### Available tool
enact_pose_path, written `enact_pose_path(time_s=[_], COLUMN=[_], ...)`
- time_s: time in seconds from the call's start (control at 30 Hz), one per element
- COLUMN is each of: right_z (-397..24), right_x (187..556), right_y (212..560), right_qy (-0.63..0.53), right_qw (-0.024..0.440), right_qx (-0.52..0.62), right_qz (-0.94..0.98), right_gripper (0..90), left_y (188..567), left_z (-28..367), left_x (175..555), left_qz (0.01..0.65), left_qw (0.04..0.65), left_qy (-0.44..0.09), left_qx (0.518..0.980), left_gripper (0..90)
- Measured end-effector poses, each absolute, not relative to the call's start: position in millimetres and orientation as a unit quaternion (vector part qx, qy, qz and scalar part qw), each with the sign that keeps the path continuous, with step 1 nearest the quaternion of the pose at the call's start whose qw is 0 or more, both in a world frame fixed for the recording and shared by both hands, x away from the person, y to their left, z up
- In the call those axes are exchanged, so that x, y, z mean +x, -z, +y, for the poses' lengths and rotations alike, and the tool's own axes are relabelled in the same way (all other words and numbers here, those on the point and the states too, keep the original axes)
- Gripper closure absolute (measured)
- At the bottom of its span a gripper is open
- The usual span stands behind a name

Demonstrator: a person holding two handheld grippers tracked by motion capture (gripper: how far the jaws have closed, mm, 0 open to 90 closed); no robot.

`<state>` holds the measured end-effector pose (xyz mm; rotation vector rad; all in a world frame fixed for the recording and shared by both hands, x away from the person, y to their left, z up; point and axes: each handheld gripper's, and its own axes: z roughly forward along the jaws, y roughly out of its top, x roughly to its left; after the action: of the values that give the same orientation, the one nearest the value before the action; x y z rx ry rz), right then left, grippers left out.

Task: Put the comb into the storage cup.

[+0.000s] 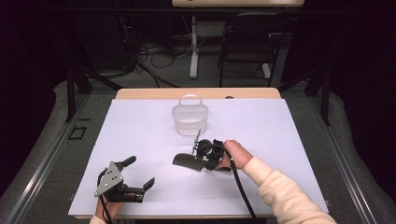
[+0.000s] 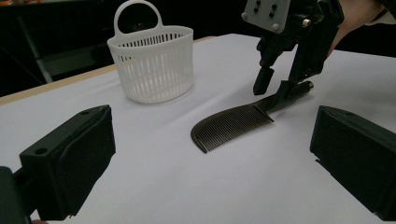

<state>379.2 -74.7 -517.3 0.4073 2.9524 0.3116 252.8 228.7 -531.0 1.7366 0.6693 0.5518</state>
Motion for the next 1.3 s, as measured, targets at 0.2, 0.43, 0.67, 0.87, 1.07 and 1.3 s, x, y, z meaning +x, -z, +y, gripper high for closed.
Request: enact_pose_path(time_s=[0.2,0.43,0.67,0.87,1.07,1.3], right_z=[-71.3,-69.8,-69.0,-71.2,-72.2,-73.2], right_x=[380.0,382.5,384.0,385.5,384.9,384.1], right_y=[520.0,524.6,527.3,527.7,527.4,524.5], right_qy=[-0.096,-0.085,-0.076,-0.084,-0.086,-0.085], right_qw=[0.068,0.06,0.058,0.051,0.05,0.057], right_qx=[0.135,0.139,0.143,0.153,0.159,0.158], right_qz=[0.984,0.985,0.985,0.983,0.982,0.982], right_gripper=[64.0,66.1,69.4,71.7,72.2,72.4], left_y=[530.4,530.7,530.5,530.7,530.6,530.6], left_z=[228.1,228.6,228.7,228.8,228.8,228.8], left_x=[252.2,252.4,252.2,252.4,252.3,252.2], left_qz=[0.28,0.282,0.282,0.282,0.283,0.283], left_qw=[0.561,0.561,0.561,0.561,0.562,0.561], left_qy=[-0.24,-0.239,-0.24,-0.239,-0.239,-0.239], left_qx=[0.742,0.741,0.74,0.74,0.74,0.74], left_gripper=[0.1,0.1,0.1,0.1,0.1,0.2])
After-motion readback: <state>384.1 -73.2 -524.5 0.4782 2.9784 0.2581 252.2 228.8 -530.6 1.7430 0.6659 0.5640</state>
